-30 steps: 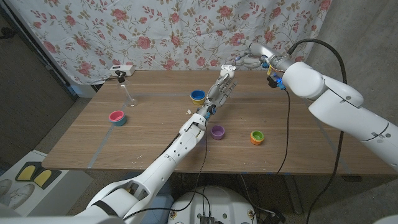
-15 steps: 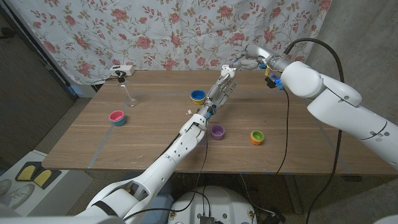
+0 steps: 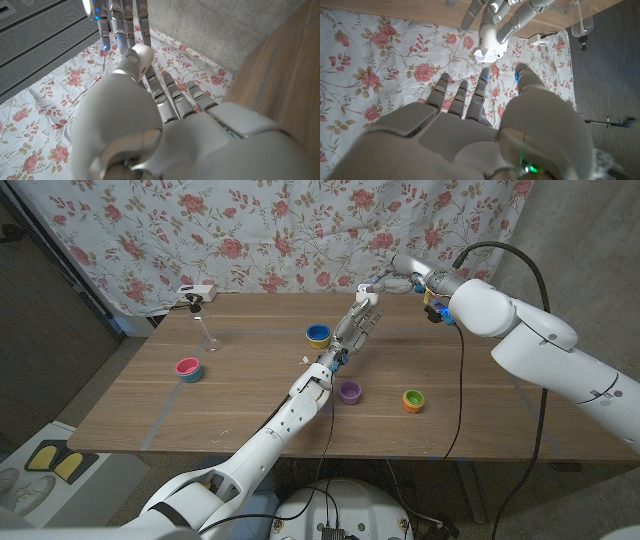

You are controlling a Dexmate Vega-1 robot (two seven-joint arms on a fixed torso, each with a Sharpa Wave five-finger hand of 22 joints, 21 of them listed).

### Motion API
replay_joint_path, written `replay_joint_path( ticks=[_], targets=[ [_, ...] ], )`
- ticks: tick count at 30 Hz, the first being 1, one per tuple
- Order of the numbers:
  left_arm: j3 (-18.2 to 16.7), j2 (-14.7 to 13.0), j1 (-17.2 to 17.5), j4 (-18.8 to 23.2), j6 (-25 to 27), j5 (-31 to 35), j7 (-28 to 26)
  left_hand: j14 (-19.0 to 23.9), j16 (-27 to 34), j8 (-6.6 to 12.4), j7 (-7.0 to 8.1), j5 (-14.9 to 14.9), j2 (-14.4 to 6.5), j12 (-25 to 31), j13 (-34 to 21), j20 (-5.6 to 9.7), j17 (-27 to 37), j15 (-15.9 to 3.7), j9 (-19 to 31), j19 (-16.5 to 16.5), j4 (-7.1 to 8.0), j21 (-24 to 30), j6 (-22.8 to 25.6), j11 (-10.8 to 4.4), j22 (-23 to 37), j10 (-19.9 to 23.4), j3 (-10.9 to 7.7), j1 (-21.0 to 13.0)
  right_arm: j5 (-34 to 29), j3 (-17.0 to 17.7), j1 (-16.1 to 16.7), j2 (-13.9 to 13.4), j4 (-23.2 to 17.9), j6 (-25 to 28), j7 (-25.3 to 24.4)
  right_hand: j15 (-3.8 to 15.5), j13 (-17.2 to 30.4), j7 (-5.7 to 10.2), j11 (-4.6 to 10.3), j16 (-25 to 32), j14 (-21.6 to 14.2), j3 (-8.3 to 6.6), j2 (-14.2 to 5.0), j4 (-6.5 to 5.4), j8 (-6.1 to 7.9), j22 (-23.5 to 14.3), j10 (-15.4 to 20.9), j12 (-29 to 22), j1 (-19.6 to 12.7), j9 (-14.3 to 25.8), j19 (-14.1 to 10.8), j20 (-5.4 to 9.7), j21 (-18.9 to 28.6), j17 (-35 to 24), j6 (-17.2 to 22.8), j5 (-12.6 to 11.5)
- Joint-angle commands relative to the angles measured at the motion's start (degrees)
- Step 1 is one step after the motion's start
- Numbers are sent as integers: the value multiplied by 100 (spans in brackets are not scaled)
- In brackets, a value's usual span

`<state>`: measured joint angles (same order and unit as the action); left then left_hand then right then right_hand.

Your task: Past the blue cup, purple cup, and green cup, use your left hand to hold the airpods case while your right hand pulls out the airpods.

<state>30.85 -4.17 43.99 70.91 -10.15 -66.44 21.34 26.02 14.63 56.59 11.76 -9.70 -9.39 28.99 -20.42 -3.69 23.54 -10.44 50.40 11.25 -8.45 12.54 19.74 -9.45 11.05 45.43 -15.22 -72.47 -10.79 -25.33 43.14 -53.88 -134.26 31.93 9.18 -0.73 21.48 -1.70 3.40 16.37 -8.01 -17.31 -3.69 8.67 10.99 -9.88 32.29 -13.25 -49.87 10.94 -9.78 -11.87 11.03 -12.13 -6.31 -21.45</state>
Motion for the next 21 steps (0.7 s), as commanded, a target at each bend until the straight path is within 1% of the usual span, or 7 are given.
replay_joint_path(
  ticks=[1, 5, 13, 16, 21],
  targets=[
    [-34, -24, 52, 60, 91, -105, 44, 273, 2, 29, 11, -47, -43, 252, -440, -3, 21, -257, 7, -10, 22, 48, 13, -319, 11, 334, -28, -18, -144, -94, -39, 19, -40, 113, 100, 8, 17, 17, 41, 1, 42, -16, -35, -33, 4, -12, -11, 4, 20, 14, 57, -23, -4, -17, -94, -34],
    [-30, -13, 15, 14, 33, -83, 150, 275, -1, 30, 11, -46, -42, 253, -441, -3, 23, -254, -1, -11, 22, 48, 11, -319, 11, 335, -28, -18, -180, -127, -60, 27, -50, 159, 143, 3, 19, 18, 42, 0, 45, -13, -39, -35, 5, -12, -11, 5, 25, 14, 55, -22, -2, -16, -100, -37],
    [-17, -18, 19, 19, 71, -104, 177, 279, -6, 38, 10, -46, -42, 252, -440, -4, 32, -254, -21, -10, 24, 49, 15, -318, 11, 331, -26, -16, -236, -177, -108, 28, -41, 156, 224, -5, 23, 21, 42, -3, 55, -3, -40, -43, 4, -12, -13, 9, 46, 13, 53, -22, 0, -18, -117, -40],
    [-19, -35, 44, 69, 46, -72, 103, 279, -8, 39, 11, -46, -40, 256, -443, -8, 34, -259, -27, -11, 22, 49, 14, -317, 11, 335, -25, -17, -246, -193, -123, 39, -32, 174, 255, -9, 24, 23, 44, -2, 57, -1, -46, -46, 7, -12, -21, 13, 51, 13, 53, -22, 1, -19, -116, -43],
    [-17, -12, 21, 23, 54, -105, 190, 282, -8, 40, 11, -45, -39, 256, -443, -8, 42, -259, -40, -13, 22, 49, 6, -318, 11, 335, -23, -18, -267, -218, -149, 40, -20, 188, 314, -11, 27, 19, 34, -1, 57, 1, -55, -49, 11, -12, -24, 16, 57, 13, 52, -22, 2, -20, -116, -46]
  ],
)
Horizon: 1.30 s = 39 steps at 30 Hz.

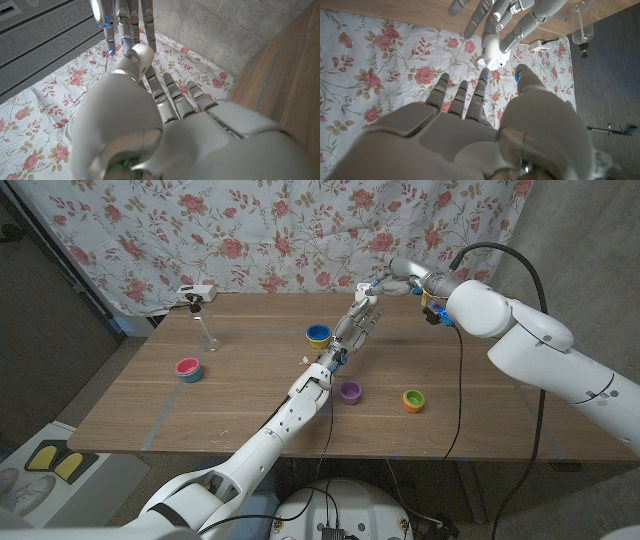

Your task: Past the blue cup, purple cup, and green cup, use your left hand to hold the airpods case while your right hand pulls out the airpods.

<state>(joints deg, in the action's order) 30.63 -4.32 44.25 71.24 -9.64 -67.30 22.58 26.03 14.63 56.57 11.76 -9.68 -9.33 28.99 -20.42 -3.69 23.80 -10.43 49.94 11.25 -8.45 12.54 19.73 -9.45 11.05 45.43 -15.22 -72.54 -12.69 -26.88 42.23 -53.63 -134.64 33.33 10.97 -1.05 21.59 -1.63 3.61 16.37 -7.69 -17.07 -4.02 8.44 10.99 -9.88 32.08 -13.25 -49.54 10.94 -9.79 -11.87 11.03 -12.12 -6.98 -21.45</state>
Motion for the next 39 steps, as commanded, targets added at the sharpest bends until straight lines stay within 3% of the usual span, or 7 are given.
replay_joint_path(
  ticks=[1, 13, 20, 25, 31, 39],
  targets=[
    [7, -7, -2, 10, 20, -22, 62, 281, -11, 42, 11, -48, -46, 258, -445, -9, 15, -258, 3, -13, 21, 49, 6, -318, 11, 337, -24, -12, -81, -67, -62, 10, 18, 41, 146, 21, 17, 5, 13, -1, 27, -24, -27, -26, 15, -12, -4, 17, 24, 13, 52, -21, 2, -21, -41, -47],
    [-17, -2, 58, 125, 134, -194, 155, 285, -18, 48, 12, -47, -44, 262, -446, -9, 26, -256, -22, -14, 22, 51, 0, -318, 11, 340, -21, -11, -217, -131, -114, -10, -15, 144, 233, -38, 22, 0, -18, -10, 51, -24, -51, -24, 23, -11, -24, 30, 27, 12, 32, -9, 11, -20, -38, -60],
    [11, -56, 66, 171, 55, -64, 49, 282, -28, 57, 10, -48, -47, 260, -444, -6, 29, -249, -38, -16, 24, 51, 11, -318, 11, 337, -24, -10, -290, -164, -140, -51, -52, 130, 310, -84, 28, -17, -142, -21, 81, -39, -91, -12, 19, -7, -83, 56, 5, 12, -57, 17, 39, -19, -69, -77],
    [20, -74, 26, 106, 62, -59, 142, 281, -30, 61, 11, -48, -47, 262, -445, -3, 34, -258, -48, -18, 21, 50, 12, -320, 11, 342, -23, -13, -360, -170, -169, -96, -84, 104, 363, -7, 36, -22, -90, -27, 99, -44, -100, 1, 21, -5, -79, 53, -9, 12, -116, 23, 55, -19, -77, -94],
    [19, -131, 18, 129, 89, -39, 141, 283, -33, 62, 11, -48, -45, 263, -447, 2, 39, -257, -59, -19, 22, 51, 4, -319, 12, 340, -22, -11, -445, -154, -164, -113, -107, 75, 348, 97, 75, 34, -66, -10, -10, -258, -236, 94, 70, 4, 110, -23, -219, 12, -233, 25, 63, -21, 32, -363],
    [9, -111, -9, 42, 76, -65, 270, 281, -37, 69, 12, -48, -44, 263, -448, -2, 47, -254, -67, -23, 21, 50, -7, -323, 12, 340, -21, -12, -491, -110, -162, -103, -107, 45, 323, 152, 115, 38, 12, 38, -217, -405, -219, 119, 104, 11, 361, -114, -307, 6, -357, 47, 66, -27, 175, -687]
  ],
)
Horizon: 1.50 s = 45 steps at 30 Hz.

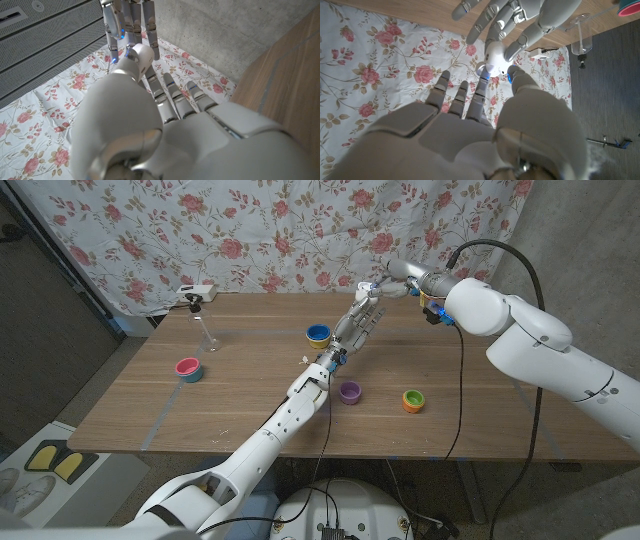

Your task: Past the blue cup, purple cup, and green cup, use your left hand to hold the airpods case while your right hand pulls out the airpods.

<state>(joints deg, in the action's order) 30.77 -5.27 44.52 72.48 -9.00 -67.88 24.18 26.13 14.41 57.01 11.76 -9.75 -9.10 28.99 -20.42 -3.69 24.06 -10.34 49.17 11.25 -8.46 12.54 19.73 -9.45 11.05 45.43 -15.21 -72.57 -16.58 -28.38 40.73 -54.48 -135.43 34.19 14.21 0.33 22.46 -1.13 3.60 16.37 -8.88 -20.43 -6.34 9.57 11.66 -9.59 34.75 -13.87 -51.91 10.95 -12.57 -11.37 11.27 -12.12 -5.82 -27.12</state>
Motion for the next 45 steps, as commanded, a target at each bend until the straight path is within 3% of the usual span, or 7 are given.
replay_joint_path(
  ticks=[1, 4, 9, 15, 23, 29, 45],
  targets=[
    [-8, -14, -45, -100, 17, -18, 143, 271, -16, 25, 12, -42, -69, 265, -449, -3, 21, -262, 9, -23, 22, 50, -7, -323, 12, 343, -23, -10, -109, 37, -22, -33, -24, -61, 18, -13, 36, -55, -13, 42, -136, -94, 35, 19, 35, -17, 127, -64, -92, 5, -87, -22, 36, -24, 67, -179],
    [-11, -35, -62, -121, 6, 5, 173, 270, -19, 33, 11, -43, -70, 264, -450, 0, 22, -260, 9, -24, 22, 51, 0, -324, 12, 342, -24, -9, -124, 31, -37, -37, -19, -58, 50, -27, 45, -90, -38, 29, -146, -124, 80, 49, 26, -17, 117, -60, -138, 5, -96, -36, 28, -14, 59, -246],
    [-11, -35, -84, -161, 20, -10, 283, 276, -16, 38, 11, -43, -76, 264, -451, 3, 30, -258, 1, -25, 28, 51, 0, -325, 12, 343, -23, -5, -126, 30, -49, -42, 4, -87, 93, 69, 84, 2, 28, -16, -130, -197, 162, 107, 4, -16, 50, -50, -308, 7, -133, -32, 20, 11, 20, -351],
    [25, -47, -159, -243, 68, 1, 514, 279, -14, 51, 11, -42, -73, 268, -457, 3, 38, -263, 2, -25, 26, 51, 5, -326, 12, 346, -20, -6, -161, -10, -51, -9, 46, -49, 107, 135, 140, 103, 117, -36, -136, -215, 184, 86, 0, -16, 52, -94, -454, 7, -209, 78, 26, 9, 27, -377],
    [12, -54, -180, -248, 66, 3, 601, 281, -15, 51, 10, -42, -67, 260, -452, -3, 47, -269, -12, -25, 24, 52, -10, -323, 12, 334, -16, -6, -227, -54, -62, -7, 73, -28, 149, 162, 168, 118, 148, -33, -175, -241, 202, 98, 11, -16, 89, -126, -600, 7, -251, 100, 24, 8, 62, -382],
    [-4, -64, -154, -233, 54, 2, 593, 294, -5, 70, 10, -43, -76, 263, -457, -5, 62, -269, -8, -28, 26, 52, 1, -325, 12, 336, -15, -6, -259, -64, -112, -32, 84, -48, 231, 167, 194, 121, 115, -35, -171, -221, 227, 67, 10, -16, -14, -96, -648, 8, -253, 115, 11, 0, 72, -374],
    [23, -57, -196, -300, 67, 41, 623, 321, 14, 77, 9, -45, -73, 264, -463, -2, 102, -280, -35, -31, 18, 52, -23, -323, 12, 332, -6, -18, -218, 147, 56, -111, 42, -65, 109, 310, 380, 181, 229, 30, -383, -140, 127, -40, 46, -18, 278, -388, -705, 10, -340, 218, 12, -59, 266, -335]
  ],
)
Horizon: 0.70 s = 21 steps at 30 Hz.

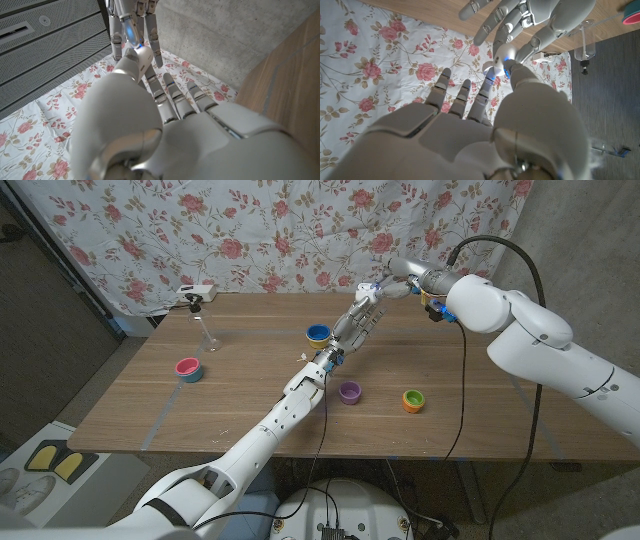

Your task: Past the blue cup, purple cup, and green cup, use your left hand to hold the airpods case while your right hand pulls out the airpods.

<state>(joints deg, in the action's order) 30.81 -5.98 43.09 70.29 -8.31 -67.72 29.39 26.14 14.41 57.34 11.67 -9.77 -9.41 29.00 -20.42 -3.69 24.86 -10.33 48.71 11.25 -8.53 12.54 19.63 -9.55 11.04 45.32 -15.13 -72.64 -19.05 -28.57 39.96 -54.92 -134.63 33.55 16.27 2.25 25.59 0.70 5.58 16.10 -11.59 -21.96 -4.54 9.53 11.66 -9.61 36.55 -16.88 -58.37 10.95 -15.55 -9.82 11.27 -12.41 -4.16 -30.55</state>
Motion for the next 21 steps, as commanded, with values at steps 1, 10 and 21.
replay_joint_path(
  ticks=[1, 10, 21],
  targets=[
    [24, 9, -68, -97, 8, 30, 134, 322, 15, 44, 18, -43, -43, 266, -464, -1, 24, -277, 10, -28, 28, 53, -12, -312, 12, 345, -14, -8, 32, 175, 145, -77, -36, -5, -107, 117, 76, -6, 36, 59, -119, 14, -58, -33, 47, -17, 136, -110, -68, 10, -49, 66, 14, -31, 108, 10],
    [35, 27, -79, -122, 50, 11, 225, 334, 23, 53, 18, -44, -45, 269, -468, -6, 44, -284, -3, -32, 25, 53, -10, -308, 12, 347, -10, -14, 131, 283, 220, -146, -39, -33, -137, 233, 224, 115, 130, 79, -184, 8, -191, 1, 30, -21, 170, -264, -232, 11, -71, 211, 4, -76, 162, 50],
    [60, 24, -56, -88, 37, 38, 283, 356, 35, 64, 17, -46, -47, 274, -474, -20, 71, -289, -19, -32, 19, 54, -10, -307, 11, 345, -8, -27, 239, 372, 311, -173, -44, -41, -231, 323, 414, 197, 206, 97, -224, 122, -200, -26, 15, -25, 94, -417, -293, 14, -76, 313, -5, -131, 210, 196]
  ],
)
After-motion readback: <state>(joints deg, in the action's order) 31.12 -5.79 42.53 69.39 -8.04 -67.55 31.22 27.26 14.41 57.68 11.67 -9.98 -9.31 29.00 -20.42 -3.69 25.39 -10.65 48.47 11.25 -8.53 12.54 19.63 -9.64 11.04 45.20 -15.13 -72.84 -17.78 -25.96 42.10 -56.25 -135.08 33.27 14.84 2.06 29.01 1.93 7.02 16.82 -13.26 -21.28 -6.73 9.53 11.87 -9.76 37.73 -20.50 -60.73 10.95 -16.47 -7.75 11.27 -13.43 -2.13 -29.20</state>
